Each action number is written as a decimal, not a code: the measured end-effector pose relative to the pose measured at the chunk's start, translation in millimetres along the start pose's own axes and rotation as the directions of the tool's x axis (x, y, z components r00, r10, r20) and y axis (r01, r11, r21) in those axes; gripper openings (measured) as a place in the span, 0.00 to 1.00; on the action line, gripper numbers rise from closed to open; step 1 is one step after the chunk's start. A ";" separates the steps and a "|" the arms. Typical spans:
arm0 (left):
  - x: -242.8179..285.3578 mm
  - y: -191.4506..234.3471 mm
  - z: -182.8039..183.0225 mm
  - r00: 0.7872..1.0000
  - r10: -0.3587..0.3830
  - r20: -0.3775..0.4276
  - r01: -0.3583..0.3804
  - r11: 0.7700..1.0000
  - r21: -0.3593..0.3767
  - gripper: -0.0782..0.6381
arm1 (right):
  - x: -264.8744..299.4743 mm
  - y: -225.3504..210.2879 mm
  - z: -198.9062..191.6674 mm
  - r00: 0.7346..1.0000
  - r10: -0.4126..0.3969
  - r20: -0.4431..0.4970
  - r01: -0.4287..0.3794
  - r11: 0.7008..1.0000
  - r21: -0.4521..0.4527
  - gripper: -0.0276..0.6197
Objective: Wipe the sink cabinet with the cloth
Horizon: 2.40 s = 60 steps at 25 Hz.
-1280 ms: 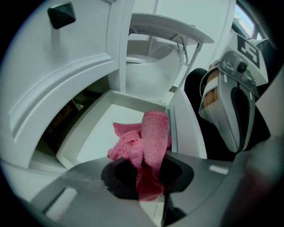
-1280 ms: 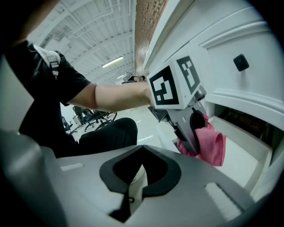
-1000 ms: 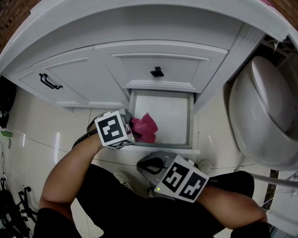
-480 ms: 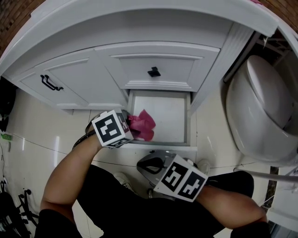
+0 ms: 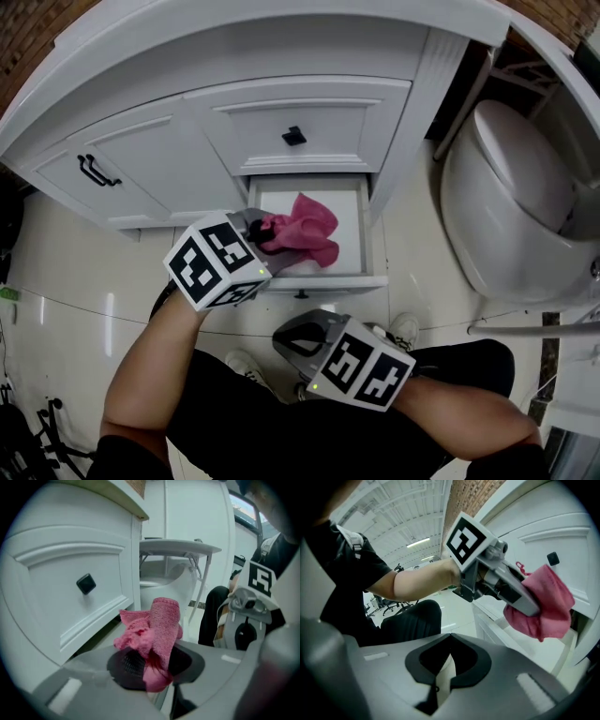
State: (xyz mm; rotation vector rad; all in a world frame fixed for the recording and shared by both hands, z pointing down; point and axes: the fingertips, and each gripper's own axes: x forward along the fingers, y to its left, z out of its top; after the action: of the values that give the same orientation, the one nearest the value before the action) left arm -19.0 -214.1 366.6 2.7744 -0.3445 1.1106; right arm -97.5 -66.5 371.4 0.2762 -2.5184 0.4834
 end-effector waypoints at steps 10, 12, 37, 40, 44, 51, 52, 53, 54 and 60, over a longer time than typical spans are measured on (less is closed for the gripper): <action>29.8 -70.3 51.0 0.991 -0.108 0.074 0.101 0.990 0.098 0.24 | -6.5 20.2 -24.3 0.999 -0.039 -0.012 0.039 0.999 -0.013 0.05; 36.7 -77.8 49.8 0.993 -0.109 0.054 0.103 0.990 0.096 0.24 | -10.0 23.6 -24.4 0.999 -0.040 -0.001 0.040 0.999 -0.017 0.05; -27.6 -49.1 -30.4 0.993 0.118 -0.011 -0.118 0.992 -0.047 0.24 | -12.2 52.0 -38.4 0.999 -0.035 -0.018 0.034 0.998 -0.062 0.05; -49.7 -36.2 -49.5 0.984 0.178 -0.012 -0.178 0.980 -0.086 0.24 | -10.2 55.6 -40.5 0.999 -0.037 -0.022 0.035 0.997 -0.068 0.05; -76.7 -22.1 -73.1 0.969 0.247 0.009 -0.242 0.957 -0.162 0.24 | -11.1 53.9 -49.5 0.998 -0.048 -0.040 0.045 0.997 -0.065 0.05; -107.8 -5.0 -96.5 0.940 0.342 0.000 -0.332 0.914 -0.233 0.24 | -16.4 55.0 -49.8 0.998 -0.065 -0.024 0.064 0.996 -0.062 0.05; -109.6 -4.4 -98.5 0.937 0.349 0.001 -0.339 0.910 -0.239 0.24 | -16.8 55.9 -51.6 0.998 -0.066 -0.025 0.064 0.996 -0.061 0.05; -110.6 -4.5 -99.9 0.935 0.355 0.005 -0.343 0.906 -0.246 0.24 | -17.3 57.3 -53.7 0.997 -0.066 -0.026 0.065 0.996 -0.059 0.05; -111.5 -5.1 -100.7 0.932 0.363 0.013 -0.348 0.902 -0.254 0.24 | -18.1 59.4 -55.8 0.997 -0.066 -0.025 0.065 0.996 -0.057 0.05; -109.4 -25.7 -80.9 0.896 0.419 0.147 -0.361 0.880 -0.310 0.24 | -32.5 77.5 -74.7 0.996 -0.090 0.013 0.090 0.995 -0.044 0.05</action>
State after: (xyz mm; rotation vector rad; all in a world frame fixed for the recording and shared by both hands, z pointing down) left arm -142.8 -154.9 348.0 2.6326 -1.0448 0.7535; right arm -57.2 36.9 389.9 0.3745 -2.5110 0.3907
